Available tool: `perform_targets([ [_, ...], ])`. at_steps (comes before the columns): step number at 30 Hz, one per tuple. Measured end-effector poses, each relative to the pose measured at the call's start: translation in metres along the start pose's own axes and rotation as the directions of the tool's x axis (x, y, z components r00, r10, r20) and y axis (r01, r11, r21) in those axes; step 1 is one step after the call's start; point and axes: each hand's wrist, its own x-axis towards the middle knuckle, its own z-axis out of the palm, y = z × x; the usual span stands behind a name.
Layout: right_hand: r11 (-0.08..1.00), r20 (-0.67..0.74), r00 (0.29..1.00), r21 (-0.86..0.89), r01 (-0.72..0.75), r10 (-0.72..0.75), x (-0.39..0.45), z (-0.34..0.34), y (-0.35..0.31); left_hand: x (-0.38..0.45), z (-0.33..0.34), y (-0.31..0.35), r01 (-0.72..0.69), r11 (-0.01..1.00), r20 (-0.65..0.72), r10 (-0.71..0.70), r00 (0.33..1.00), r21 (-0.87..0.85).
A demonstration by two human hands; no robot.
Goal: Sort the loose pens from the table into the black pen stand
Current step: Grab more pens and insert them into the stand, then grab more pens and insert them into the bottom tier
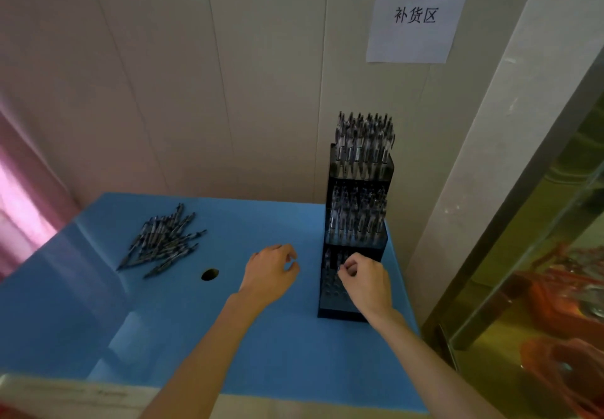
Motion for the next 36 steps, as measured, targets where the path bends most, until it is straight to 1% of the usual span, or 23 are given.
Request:
perform_targets([
  [5,0.989,0.064,0.989,0.067,0.132,-0.136,-0.007,-0.002,-0.031,-0.026,-0.019,-0.005,0.058,0.997,-0.016,-0.058,0.998,0.046],
  [9,0.971,0.143,0.961,0.056,0.231,-0.237,-0.014,0.006,-0.055,-0.047,-0.034,-0.010,0.119,0.990,-0.051,-0.115,0.992,0.079],
  [13,0.959,0.180,0.942,0.055,0.279,-0.284,-0.020,0.018,-0.076,-0.068,-0.048,-0.026,0.154,0.984,-0.070,-0.148,0.987,0.090],
  [18,0.947,0.237,0.918,0.028,0.321,-0.318,-0.024,0.040,-0.108,-0.084,-0.071,-0.060,0.195,0.979,-0.105,-0.188,0.977,0.061],
  [24,0.952,0.257,0.922,-0.017,0.305,-0.290,-0.029,0.081,-0.159,-0.094,-0.101,-0.125,0.198,0.979,-0.118,-0.192,0.974,0.049],
  [26,0.959,0.251,0.930,-0.025,0.283,-0.268,-0.032,0.099,-0.180,-0.095,-0.112,-0.155,0.190,0.980,-0.101,-0.185,0.978,0.049],
  [32,0.970,0.254,0.944,-0.065,0.233,-0.209,-0.040,0.162,-0.254,-0.098,-0.158,-0.247,0.138,0.990,-0.070,-0.139,0.988,-0.025],
  [36,0.978,0.254,0.953,-0.079,0.192,-0.167,-0.044,0.203,-0.299,-0.100,-0.184,-0.307,0.131,0.991,-0.033,-0.132,0.991,-0.029],
])
